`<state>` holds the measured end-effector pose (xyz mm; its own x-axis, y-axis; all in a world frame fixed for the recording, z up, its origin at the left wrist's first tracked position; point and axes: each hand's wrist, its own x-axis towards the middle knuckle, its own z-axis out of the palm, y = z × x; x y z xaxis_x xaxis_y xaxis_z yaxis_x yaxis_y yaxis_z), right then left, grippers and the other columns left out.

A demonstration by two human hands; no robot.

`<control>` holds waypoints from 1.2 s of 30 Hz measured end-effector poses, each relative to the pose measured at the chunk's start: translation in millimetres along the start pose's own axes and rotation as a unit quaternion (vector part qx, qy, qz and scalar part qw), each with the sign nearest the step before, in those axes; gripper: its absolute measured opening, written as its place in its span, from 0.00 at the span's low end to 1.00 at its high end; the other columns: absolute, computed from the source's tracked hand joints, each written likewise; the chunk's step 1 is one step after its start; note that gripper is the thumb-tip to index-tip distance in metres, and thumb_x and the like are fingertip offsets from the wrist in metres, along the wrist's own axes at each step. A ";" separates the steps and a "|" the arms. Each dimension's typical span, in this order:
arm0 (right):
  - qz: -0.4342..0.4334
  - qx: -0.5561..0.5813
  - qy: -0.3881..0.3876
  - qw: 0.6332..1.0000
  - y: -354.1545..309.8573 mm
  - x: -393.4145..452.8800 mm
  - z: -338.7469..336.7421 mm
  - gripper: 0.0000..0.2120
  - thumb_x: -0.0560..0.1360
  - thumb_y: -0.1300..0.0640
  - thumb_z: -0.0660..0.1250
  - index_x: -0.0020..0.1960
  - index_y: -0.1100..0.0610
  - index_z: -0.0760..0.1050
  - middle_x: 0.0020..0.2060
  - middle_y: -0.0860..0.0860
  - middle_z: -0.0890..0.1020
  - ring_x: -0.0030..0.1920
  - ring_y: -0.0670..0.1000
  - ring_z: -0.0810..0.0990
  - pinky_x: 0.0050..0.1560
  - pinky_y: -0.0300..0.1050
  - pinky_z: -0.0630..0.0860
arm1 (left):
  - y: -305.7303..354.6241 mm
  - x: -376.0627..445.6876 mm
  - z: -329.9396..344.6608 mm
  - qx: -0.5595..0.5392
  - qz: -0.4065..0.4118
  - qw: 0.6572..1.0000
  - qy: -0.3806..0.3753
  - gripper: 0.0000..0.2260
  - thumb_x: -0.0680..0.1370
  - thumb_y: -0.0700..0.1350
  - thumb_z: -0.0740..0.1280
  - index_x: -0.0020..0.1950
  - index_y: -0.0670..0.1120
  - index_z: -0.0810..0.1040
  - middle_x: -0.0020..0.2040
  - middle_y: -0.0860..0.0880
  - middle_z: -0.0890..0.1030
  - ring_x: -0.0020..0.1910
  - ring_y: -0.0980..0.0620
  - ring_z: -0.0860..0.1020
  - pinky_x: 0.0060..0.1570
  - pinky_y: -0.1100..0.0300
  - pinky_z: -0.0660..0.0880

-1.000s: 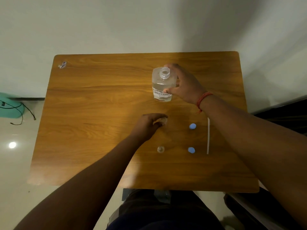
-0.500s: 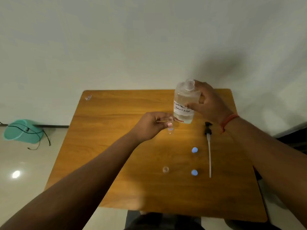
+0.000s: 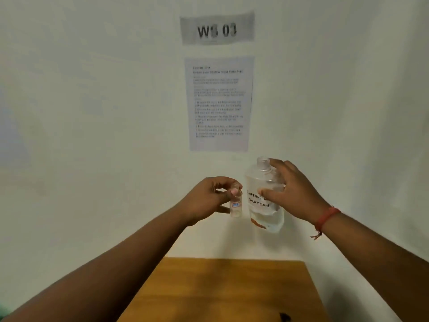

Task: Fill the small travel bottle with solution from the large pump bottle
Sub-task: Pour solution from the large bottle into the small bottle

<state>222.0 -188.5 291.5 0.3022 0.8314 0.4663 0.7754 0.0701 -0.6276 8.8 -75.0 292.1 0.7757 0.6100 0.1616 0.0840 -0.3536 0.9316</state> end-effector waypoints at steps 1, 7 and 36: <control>-0.007 -0.001 0.002 1.000 -10.3 8.4 -10.2 0.31 0.69 0.52 0.76 0.69 0.42 0.67 0.57 0.46 0.72 0.55 0.44 0.77 0.56 0.42 0.74 | 15.2 4.5 -5.2 0.000 0.008 1.000 0.004 0.09 0.82 0.44 0.68 0.60 0.44 0.82 0.56 0.46 0.85 0.56 0.49 0.84 0.49 0.53 0.84; -0.039 -0.022 0.019 0.999 -65.9 55.4 -67.7 0.30 0.70 0.51 0.75 0.69 0.43 0.67 0.56 0.46 0.74 0.54 0.48 0.77 0.53 0.43 0.74 | 95.4 30.4 -36.3 0.000 0.047 0.999 0.009 0.08 0.83 0.44 0.66 0.59 0.43 0.81 0.54 0.46 0.83 0.55 0.48 0.83 0.48 0.44 0.85; -0.145 -0.250 0.009 0.957 -166.0 125.0 -142.5 0.32 0.67 0.47 0.73 0.69 0.41 0.66 0.49 0.44 0.70 0.49 0.48 0.77 0.50 0.46 0.78 | 199.3 56.8 -87.1 0.002 0.090 0.996 0.011 0.08 0.84 0.43 0.64 0.51 0.45 0.83 0.61 0.44 0.82 0.60 0.41 0.81 0.49 0.41 0.84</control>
<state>210.1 -174.7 542.7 0.0408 0.8073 0.5887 0.9952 0.0196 -0.0959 15.1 -49.1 515.2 0.7646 0.5515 0.3334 -0.0528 -0.4620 0.8853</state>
